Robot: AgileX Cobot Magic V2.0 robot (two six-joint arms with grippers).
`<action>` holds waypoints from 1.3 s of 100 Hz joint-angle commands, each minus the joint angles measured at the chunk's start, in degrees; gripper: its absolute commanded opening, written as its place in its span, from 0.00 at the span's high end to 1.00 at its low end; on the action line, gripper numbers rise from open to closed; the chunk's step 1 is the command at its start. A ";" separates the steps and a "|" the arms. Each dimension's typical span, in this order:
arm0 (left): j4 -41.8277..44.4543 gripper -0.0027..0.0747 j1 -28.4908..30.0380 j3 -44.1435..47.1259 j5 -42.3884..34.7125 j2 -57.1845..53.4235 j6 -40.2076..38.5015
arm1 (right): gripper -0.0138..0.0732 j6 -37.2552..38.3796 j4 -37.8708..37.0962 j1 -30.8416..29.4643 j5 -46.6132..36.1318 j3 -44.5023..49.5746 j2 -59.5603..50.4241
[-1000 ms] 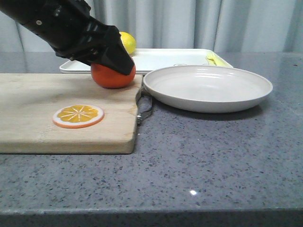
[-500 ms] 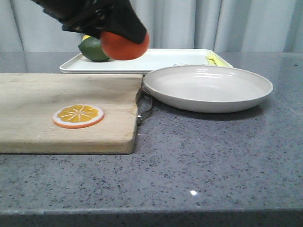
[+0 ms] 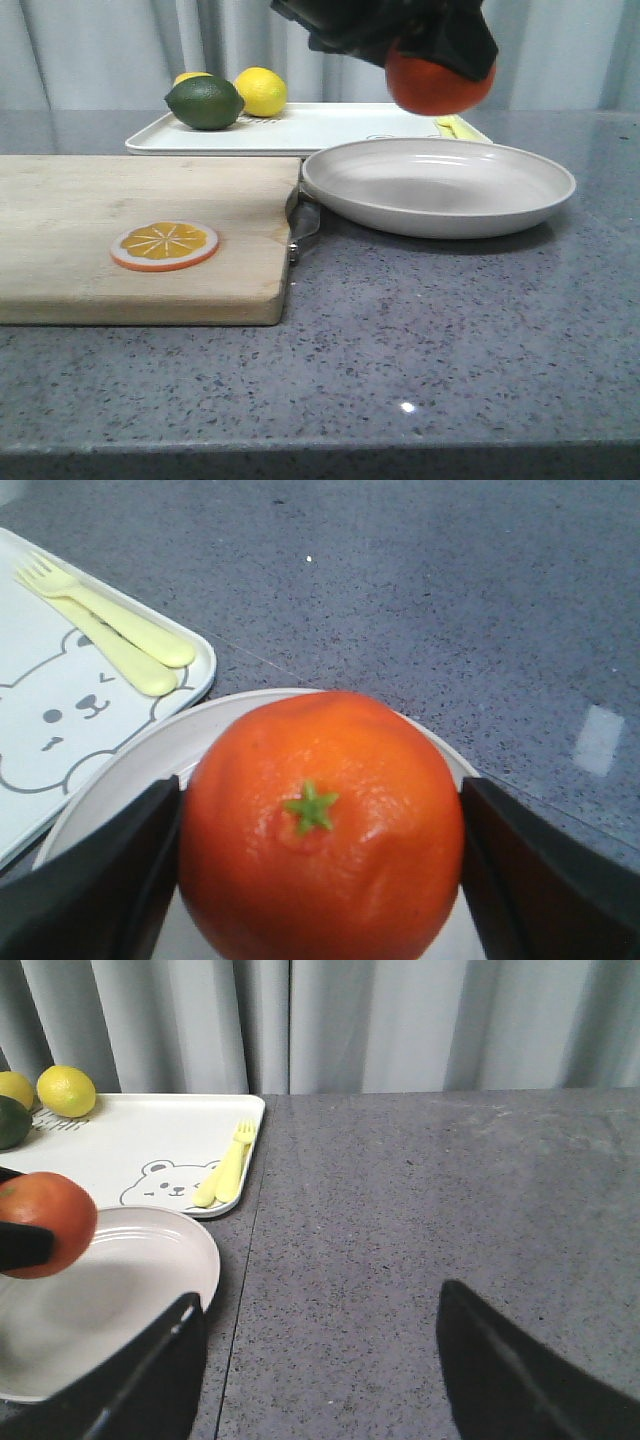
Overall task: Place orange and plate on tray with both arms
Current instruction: 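Lift the orange with the left gripper and carry it over the plate, then lower the orange onto the plate and open the left gripper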
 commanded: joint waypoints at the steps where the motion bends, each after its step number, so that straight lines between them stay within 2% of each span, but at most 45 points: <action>1: -1.55 0.65 -0.57 -3.58 -1.45 0.11 -0.10 | 0.27 0.07 -0.03 0.13 -4.79 -1.87 1.06; 45: 3.45 0.64 -0.57 -4.11 1.33 2.96 -0.10 | 0.27 0.07 -0.03 0.13 -4.79 -1.87 1.06; 57: 6.11 0.55 -0.57 -4.11 3.29 2.96 -0.10 | 0.27 0.07 -0.03 0.13 -4.79 -1.87 1.06; 69: 6.11 0.35 -0.57 -4.11 3.00 2.96 -0.10 | 0.27 0.07 -0.03 0.13 -4.79 -1.87 1.06; 79: 6.02 0.25 -0.57 -4.11 2.21 2.96 -0.10 | 0.27 0.07 -0.03 0.13 -4.79 -1.87 1.06; 130: 6.02 0.20 -0.45 -4.25 -0.04 1.59 -0.10 | 0.27 0.07 -0.03 0.13 -4.79 -1.87 1.06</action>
